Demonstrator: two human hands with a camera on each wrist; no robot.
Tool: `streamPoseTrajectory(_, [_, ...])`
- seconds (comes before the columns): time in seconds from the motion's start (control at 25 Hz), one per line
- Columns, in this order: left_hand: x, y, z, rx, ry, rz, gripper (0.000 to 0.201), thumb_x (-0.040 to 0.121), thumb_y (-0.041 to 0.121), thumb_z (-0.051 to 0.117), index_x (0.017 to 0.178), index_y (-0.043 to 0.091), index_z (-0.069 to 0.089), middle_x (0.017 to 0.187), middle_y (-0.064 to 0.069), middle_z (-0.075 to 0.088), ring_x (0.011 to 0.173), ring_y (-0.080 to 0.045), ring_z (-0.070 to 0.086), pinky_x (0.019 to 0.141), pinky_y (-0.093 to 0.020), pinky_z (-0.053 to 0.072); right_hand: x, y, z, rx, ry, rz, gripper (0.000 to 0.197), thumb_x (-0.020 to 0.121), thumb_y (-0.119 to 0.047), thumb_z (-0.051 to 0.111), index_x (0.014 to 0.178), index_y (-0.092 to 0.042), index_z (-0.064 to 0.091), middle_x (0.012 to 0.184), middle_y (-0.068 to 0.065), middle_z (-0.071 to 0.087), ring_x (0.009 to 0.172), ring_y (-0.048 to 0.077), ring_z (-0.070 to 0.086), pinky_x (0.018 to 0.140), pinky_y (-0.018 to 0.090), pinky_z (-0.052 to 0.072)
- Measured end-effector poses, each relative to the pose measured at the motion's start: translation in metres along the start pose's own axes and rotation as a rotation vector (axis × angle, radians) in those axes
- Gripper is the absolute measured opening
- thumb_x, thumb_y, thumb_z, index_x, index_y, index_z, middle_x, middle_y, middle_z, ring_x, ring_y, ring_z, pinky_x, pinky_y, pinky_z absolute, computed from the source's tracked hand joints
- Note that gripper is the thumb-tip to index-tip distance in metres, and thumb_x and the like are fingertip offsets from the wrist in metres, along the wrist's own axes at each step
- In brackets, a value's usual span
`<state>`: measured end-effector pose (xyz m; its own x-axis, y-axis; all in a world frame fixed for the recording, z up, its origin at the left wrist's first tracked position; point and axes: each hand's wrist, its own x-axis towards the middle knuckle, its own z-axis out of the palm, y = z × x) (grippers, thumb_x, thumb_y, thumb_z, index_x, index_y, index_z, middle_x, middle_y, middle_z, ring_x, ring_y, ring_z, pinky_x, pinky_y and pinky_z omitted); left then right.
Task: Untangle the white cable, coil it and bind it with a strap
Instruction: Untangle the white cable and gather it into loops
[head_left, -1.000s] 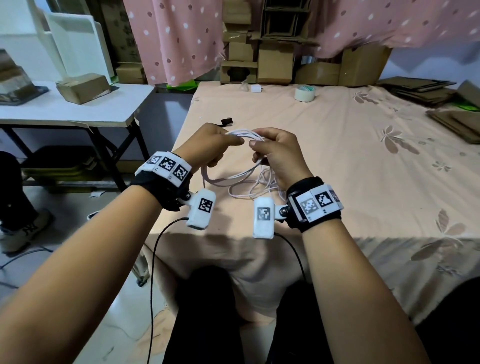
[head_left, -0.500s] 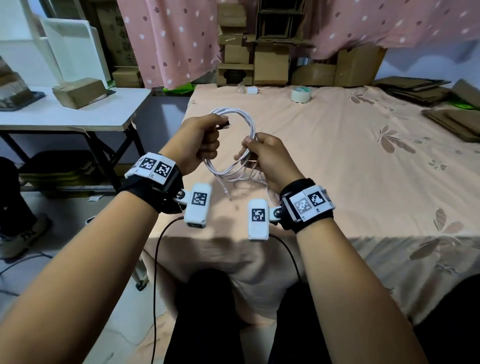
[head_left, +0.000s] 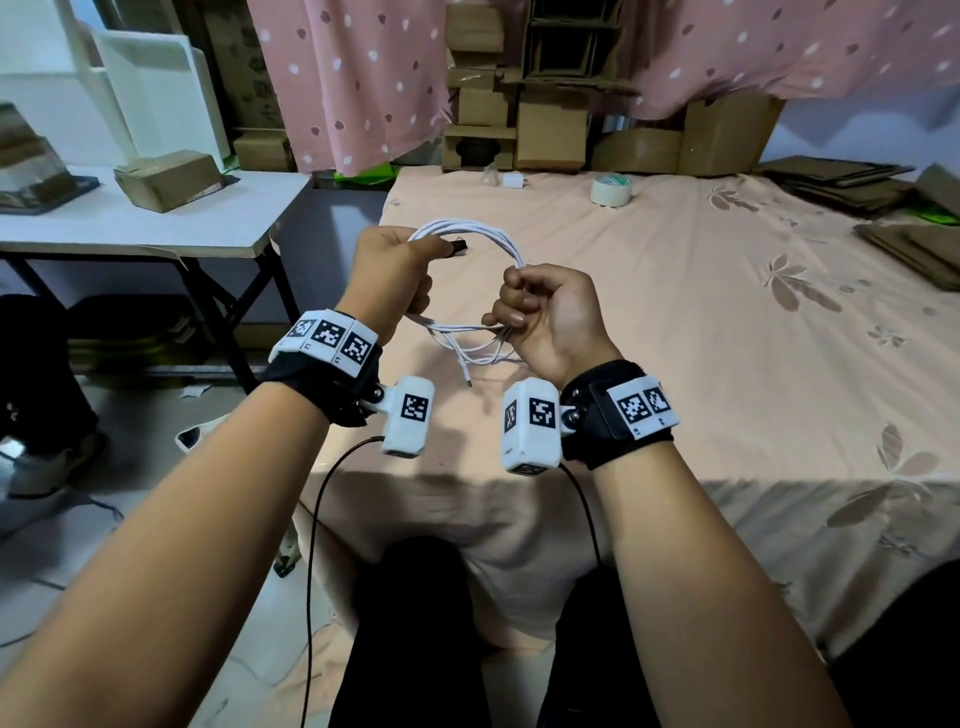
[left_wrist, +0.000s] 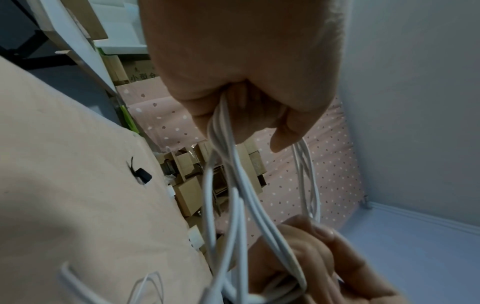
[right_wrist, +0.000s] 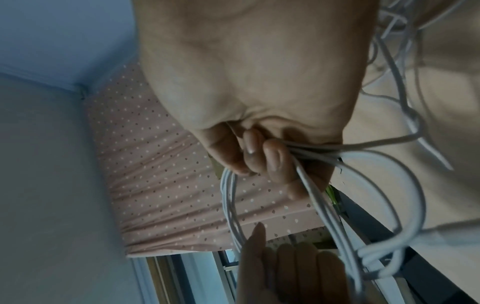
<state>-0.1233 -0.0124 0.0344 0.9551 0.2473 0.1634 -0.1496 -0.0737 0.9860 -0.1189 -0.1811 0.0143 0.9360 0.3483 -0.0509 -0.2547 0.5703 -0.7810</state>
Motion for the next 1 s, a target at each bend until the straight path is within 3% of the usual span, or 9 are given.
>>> streamPoseTrajectory(0.08, [0.002,0.003,-0.006,0.086,0.001,0.048,0.053,0.087,0.006,0.068,0.04,0.021,0.049,0.046,0.0,0.03,0.037,-0.018,0.027,0.044,-0.024,0.028,0.001,-0.003,0.001,-0.064,0.002,-0.016,0.026,0.093,-0.008,0.038,0.069,-0.012,0.048,0.052,-0.004,0.023,0.045,0.015,0.026,0.061,0.03,0.043])
streamPoseTrajectory(0.2, [0.005,0.009,-0.009,0.389,-0.039,0.152,0.021,0.08,0.02,0.08,0.073,0.011,0.062,0.061,-0.008,0.056,0.049,-0.023,0.055,0.054,-0.033,0.051,0.005,-0.005,0.001,-0.252,0.067,-0.092,0.021,0.089,-0.007,0.043,0.069,-0.012,0.046,0.049,-0.006,0.025,0.045,0.014,0.024,0.057,0.029,0.041])
streamPoseTrajectory(0.32, [0.008,0.019,0.009,0.744,-0.18,0.29,0.039,0.076,0.021,0.082,0.109,0.019,0.062,0.091,-0.002,0.068,0.08,-0.02,0.065,0.069,-0.031,0.053,0.012,-0.002,0.007,-0.488,0.095,-0.139,0.024,0.088,-0.001,0.046,0.068,-0.013,0.043,0.048,-0.005,0.026,0.044,0.013,0.021,0.051,0.027,0.036])
streamPoseTrajectory(0.44, [0.006,0.022,0.031,1.075,-0.26,0.458,0.006,0.077,0.018,0.066,0.076,0.012,0.064,0.075,-0.01,0.065,0.077,-0.033,0.061,0.06,-0.033,0.041,0.013,-0.003,0.009,-0.683,0.124,-0.157,0.019,0.086,-0.003,0.047,0.069,-0.01,0.048,0.049,0.0,0.038,0.044,0.017,0.032,0.053,0.029,0.036])
streamPoseTrajectory(0.6, [0.009,0.018,0.02,1.054,-0.011,0.407,0.043,0.081,0.026,0.063,0.051,0.008,0.039,0.05,-0.009,0.035,0.052,-0.026,0.031,0.046,-0.033,0.019,0.004,0.0,-0.011,-0.731,0.097,-0.125,0.007,0.085,-0.007,0.057,0.079,-0.006,0.058,0.066,0.014,0.067,0.067,0.028,0.062,0.066,0.037,0.049])
streamPoseTrajectory(0.72, [0.009,0.013,0.014,0.947,0.022,0.327,0.042,0.078,0.027,0.066,0.05,0.006,0.044,0.049,-0.01,0.036,0.052,-0.025,0.03,0.045,-0.031,0.021,0.006,0.005,-0.019,-0.506,-0.003,-0.081,0.008,0.092,0.0,0.059,0.086,-0.005,0.058,0.068,0.014,0.068,0.072,0.035,0.07,0.083,0.051,0.056])
streamPoseTrajectory(0.84, [0.011,0.001,0.011,0.829,0.093,0.24,0.041,0.079,0.029,0.069,0.052,0.006,0.047,0.048,-0.008,0.036,0.055,-0.026,0.033,0.047,-0.032,0.024,0.011,0.006,-0.018,-0.358,0.02,-0.112,0.016,0.099,0.003,0.051,0.091,-0.01,0.054,0.064,0.007,0.057,0.051,0.019,0.057,0.061,0.036,0.059])
streamPoseTrajectory(0.92, [0.009,-0.005,0.013,0.893,0.068,0.22,0.037,0.079,0.03,0.071,0.057,0.012,0.049,0.054,-0.004,0.044,0.058,-0.025,0.041,0.048,-0.032,0.026,0.012,0.007,-0.016,-0.447,0.043,-0.151,0.019,0.1,0.002,0.045,0.091,-0.012,0.053,0.062,0.004,0.045,0.044,0.011,0.037,0.046,0.024,0.038])
streamPoseTrajectory(1.0, [0.007,-0.007,0.019,0.968,-0.014,0.28,0.02,0.078,0.028,0.073,0.078,0.014,0.059,0.07,-0.002,0.056,0.069,-0.025,0.051,0.055,-0.031,0.032,0.014,0.01,-0.01,-0.587,0.039,-0.149,0.02,0.1,0.001,0.044,0.09,-0.014,0.052,0.06,0.001,0.04,0.044,0.008,0.03,0.044,0.021,0.024])
